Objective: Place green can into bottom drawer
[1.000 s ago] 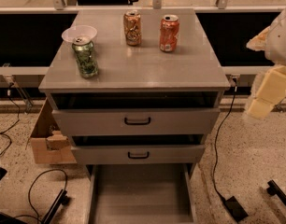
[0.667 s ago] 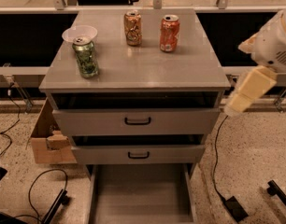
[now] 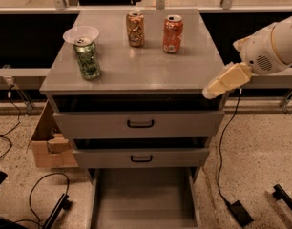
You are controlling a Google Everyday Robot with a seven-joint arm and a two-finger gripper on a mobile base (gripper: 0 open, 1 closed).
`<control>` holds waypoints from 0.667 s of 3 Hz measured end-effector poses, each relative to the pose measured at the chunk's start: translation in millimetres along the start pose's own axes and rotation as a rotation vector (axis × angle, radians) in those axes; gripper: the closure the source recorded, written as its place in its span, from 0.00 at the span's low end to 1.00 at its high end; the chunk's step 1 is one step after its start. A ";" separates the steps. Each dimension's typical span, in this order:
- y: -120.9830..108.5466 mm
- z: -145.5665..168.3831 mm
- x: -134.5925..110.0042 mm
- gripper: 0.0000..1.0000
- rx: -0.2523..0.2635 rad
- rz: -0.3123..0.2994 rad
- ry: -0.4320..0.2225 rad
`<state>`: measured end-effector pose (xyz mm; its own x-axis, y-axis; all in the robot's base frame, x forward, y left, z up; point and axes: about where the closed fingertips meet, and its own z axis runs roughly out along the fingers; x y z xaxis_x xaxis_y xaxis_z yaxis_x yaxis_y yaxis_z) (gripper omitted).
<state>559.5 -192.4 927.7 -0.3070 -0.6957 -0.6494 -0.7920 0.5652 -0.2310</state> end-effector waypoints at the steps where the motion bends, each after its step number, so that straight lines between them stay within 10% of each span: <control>1: -10.4 19.0 -38.5 0.00 0.032 0.020 -0.192; 2: -10.9 35.9 -88.6 0.00 0.018 -0.006 -0.400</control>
Offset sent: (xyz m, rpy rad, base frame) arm 0.0783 0.1254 0.0637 0.4993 -0.4118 0.2237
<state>614.3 -121.0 961.7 -0.0699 -0.4740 -0.8778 -0.7825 0.5718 -0.2465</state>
